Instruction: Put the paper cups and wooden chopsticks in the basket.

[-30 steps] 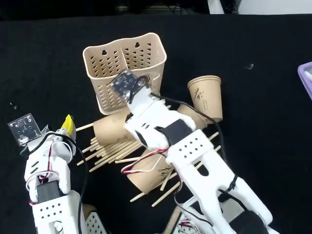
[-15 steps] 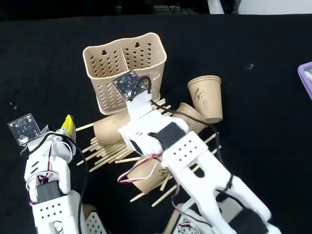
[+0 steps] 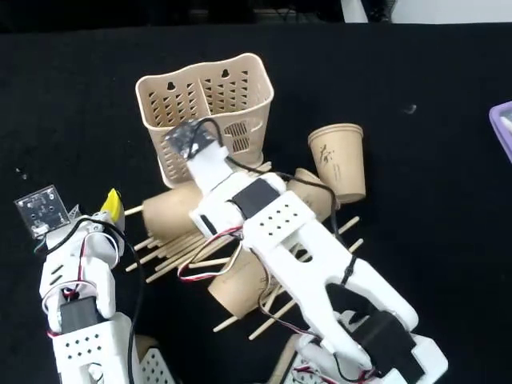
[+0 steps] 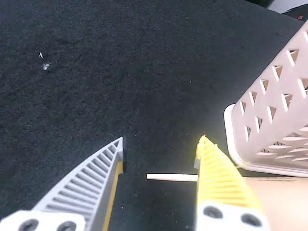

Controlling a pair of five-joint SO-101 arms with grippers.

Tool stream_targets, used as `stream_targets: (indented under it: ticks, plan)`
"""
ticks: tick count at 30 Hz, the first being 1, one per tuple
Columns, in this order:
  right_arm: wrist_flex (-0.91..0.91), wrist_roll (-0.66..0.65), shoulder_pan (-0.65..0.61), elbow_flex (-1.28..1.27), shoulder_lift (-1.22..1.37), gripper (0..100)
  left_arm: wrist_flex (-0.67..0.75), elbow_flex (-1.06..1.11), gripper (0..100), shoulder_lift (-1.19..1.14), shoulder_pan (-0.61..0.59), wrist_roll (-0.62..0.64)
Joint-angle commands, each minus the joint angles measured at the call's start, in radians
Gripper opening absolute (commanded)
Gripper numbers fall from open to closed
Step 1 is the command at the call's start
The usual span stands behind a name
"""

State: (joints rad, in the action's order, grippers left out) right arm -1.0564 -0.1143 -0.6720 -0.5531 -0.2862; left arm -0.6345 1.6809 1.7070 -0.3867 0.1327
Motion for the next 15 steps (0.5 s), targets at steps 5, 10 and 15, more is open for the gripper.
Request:
stream_targets:
  ticks: [5, 10, 15]
  plan:
    - [-0.017, -0.146, -0.009, 0.045, -0.165, 1.1, -0.003, 0.024, 24, 0.011, -0.002, -0.018]
    - [-0.058, -0.178, -0.009, 0.047, -0.275, 1.1, -0.003, 0.024, 24, 0.011, -0.002, -0.018]
    - [-0.063, -0.175, -0.014, 0.039, -0.286, 2.3, -0.003, 0.024, 24, 0.011, -0.002, -0.018]
